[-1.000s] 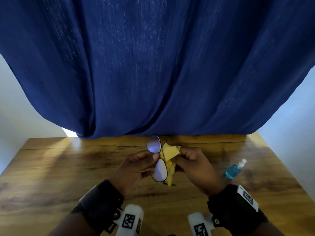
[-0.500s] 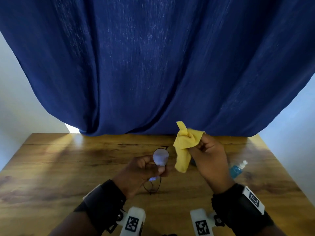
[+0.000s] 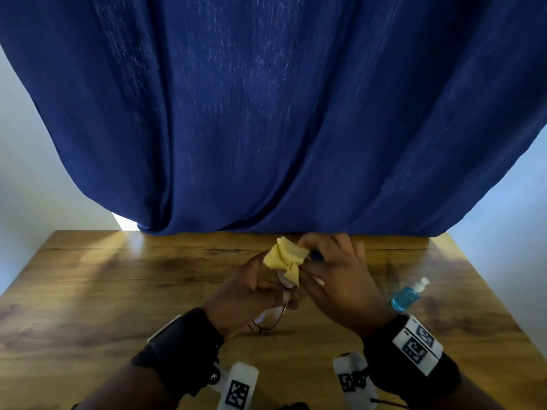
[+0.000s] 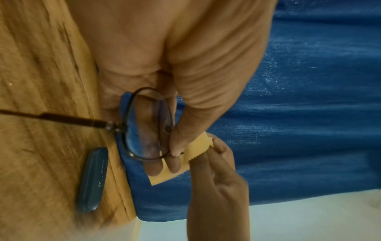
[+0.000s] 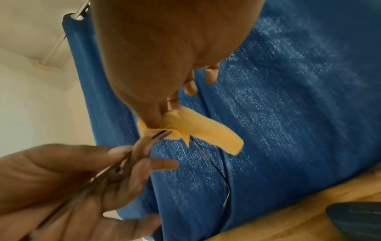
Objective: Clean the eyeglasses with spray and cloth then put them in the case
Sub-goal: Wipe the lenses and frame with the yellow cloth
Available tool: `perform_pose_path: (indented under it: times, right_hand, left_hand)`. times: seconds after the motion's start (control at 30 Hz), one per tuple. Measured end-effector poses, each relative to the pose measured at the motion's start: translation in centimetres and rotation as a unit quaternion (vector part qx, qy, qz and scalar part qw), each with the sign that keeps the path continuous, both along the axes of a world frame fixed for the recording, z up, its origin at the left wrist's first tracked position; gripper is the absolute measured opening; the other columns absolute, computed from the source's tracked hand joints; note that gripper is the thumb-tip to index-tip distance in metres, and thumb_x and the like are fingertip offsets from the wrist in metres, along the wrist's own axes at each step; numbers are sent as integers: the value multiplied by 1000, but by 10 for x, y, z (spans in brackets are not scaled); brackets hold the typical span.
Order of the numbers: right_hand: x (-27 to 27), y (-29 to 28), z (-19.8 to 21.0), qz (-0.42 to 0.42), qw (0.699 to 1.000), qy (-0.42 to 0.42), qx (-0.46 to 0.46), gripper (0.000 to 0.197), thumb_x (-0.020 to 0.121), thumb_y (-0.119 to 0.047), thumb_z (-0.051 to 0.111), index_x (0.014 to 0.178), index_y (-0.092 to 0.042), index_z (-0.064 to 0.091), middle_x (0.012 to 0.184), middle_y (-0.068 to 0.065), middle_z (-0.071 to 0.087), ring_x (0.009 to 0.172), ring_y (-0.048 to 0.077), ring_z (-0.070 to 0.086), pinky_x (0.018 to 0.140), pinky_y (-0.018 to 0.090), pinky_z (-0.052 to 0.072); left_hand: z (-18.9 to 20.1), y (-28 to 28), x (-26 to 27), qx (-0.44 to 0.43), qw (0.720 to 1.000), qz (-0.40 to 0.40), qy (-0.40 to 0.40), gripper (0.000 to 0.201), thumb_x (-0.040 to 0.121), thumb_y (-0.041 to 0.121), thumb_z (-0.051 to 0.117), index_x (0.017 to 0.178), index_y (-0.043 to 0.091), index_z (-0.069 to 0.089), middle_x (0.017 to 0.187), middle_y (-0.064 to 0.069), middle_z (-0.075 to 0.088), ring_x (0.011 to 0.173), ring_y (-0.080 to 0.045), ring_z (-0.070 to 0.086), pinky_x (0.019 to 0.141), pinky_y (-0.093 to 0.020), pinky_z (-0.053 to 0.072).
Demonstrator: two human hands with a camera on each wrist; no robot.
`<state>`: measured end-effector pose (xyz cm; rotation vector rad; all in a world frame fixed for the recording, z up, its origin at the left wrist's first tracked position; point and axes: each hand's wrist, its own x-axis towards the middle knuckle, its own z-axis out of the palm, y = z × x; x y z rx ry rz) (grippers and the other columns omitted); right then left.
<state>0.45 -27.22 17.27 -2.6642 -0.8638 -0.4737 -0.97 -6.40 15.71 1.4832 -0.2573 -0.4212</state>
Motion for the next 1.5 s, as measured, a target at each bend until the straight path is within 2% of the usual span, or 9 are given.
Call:
perform_pose_path:
  times: [0.17,0.3,0.5,0.63,0.77,0.87,1.03,1.27,1.5]
  right_hand:
    - [8,8,13,51,997,-24,-58,19,97,-47,57,96,-40,74,123,-15,58,108,16,50,85,40,35]
    - [19,0,27,38,991,22,-125,19,88,-51,59,88,-38,73,110,-19,58,102,14,50,84,39,36]
    - [15,8,15,85,976,105,-172,26,91,-58,58,104,-39,71,115,-21,60,110,3,45,92,33,25]
    - [23,-3,-5,27,987,154,-33,23,91,-55,61,97,-36,72,102,-20,63,101,2,57,88,38,44]
    - [27,-19,-2,-56,872,368,318,15,99,-22,65,105,-21,79,103,-4,79,99,11,73,90,37,57]
    - [22,-20,-1,-50,797,434,417,22,103,-15,56,108,-13,77,107,0,80,105,15,73,100,37,54]
    - [17,-8,-7,-17,799,437,413,23,103,-11,55,109,-13,77,107,2,80,106,17,73,96,31,55]
    - [16,1,-10,-22,817,415,400,16,83,-22,84,96,-14,80,92,12,78,83,23,74,78,36,59]
    - [10,11,-9,10,830,390,399,13,89,-18,77,101,-14,80,95,6,80,95,28,75,86,43,60]
  left_hand:
    - [1,-1,1,136,988,61,-29,103,88,11,78,158,37,7,108,5,77,96,-7,75,84,-26,60]
    - [-2,-4,-1,392,896,32,-207,123,92,25,72,151,40,-35,93,14,78,88,2,71,111,-44,47]
    - [9,0,4,506,822,-43,-256,120,96,25,63,146,29,-46,91,13,75,91,-2,68,126,-61,2]
    - [18,10,6,529,796,-1,-293,105,97,42,60,156,36,-27,133,17,62,132,-4,51,123,-66,-8]
    - [13,27,8,311,860,324,-242,71,86,57,71,146,40,37,126,19,59,123,-6,55,103,-46,47]
    - [9,22,5,132,957,252,-58,55,79,59,78,125,33,62,109,7,72,112,-14,67,94,-42,58]
    - [19,-4,4,61,986,153,-37,22,95,25,69,114,16,77,112,0,79,111,-13,72,98,-30,56]
    - [18,-11,6,19,987,162,-6,18,94,18,69,104,6,80,105,-2,81,106,-12,75,92,-22,57]
    - [12,-9,5,-23,988,153,14,21,93,15,69,109,5,78,110,-4,80,110,-15,74,96,-27,58]
